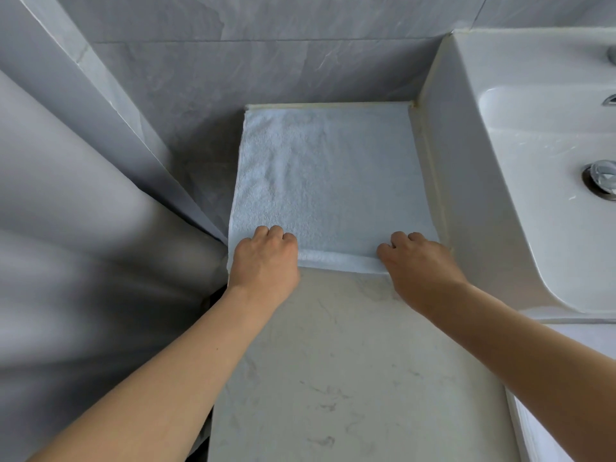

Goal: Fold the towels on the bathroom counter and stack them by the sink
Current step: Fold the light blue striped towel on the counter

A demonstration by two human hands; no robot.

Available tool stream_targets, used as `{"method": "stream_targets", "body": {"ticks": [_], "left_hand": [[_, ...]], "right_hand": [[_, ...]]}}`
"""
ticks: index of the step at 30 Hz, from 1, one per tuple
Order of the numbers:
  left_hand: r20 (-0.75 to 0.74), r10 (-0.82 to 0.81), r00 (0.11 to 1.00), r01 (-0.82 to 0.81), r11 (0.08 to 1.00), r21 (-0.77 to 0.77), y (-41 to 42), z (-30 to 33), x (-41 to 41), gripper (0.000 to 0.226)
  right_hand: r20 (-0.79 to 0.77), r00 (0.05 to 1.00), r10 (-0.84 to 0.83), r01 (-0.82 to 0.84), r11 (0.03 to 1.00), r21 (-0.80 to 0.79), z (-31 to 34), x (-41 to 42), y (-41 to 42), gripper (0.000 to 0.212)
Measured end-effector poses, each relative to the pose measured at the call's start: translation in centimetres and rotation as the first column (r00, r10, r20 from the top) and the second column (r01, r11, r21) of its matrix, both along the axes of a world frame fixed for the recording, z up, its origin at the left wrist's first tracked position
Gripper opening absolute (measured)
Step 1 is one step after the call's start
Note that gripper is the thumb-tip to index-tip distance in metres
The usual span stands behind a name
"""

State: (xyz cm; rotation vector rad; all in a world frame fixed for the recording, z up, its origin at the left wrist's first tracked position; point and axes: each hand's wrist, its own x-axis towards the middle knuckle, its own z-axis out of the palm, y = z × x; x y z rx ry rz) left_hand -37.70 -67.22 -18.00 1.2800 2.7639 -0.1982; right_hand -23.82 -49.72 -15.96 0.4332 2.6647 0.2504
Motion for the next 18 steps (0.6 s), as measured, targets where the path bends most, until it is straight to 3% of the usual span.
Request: {"method": "stream_targets", "body": {"ticks": [6,11,15,18], "left_hand": [[-0.003,0.021,1.0,-0.021,1.0,0.024,-0.4,-0.1,1.1,0.013],[0.006,0.022,1.0,-0.023,0.997,0.07,-2.1,-0.5,2.8,0.012],[0.005,0.049,0.999,-0.049,0.997,0.065,-3.8,-0.6,5.0,0.014],[-0.002,0.092,0.996,-0.092,0.994,0.064,-4.7,-0.7,7.4,0.015]], "right_hand": [[-0.112,0.994,0.02,-0.026,0.998,-0.05,-0.5,1.8,-0.9,0.026],[-0.125,0.989,0.074,-0.087,0.991,-0.102,-0.7,5.3,-1.4,0.041],[-0.093,0.995,-0.047,0.023,0.97,-0.242,-0.3,7.0,-2.3,0.033],[-0.083,0.993,-0.084,0.061,0.967,-0.246,-0.2,8.3,-3.5,0.033]]}}
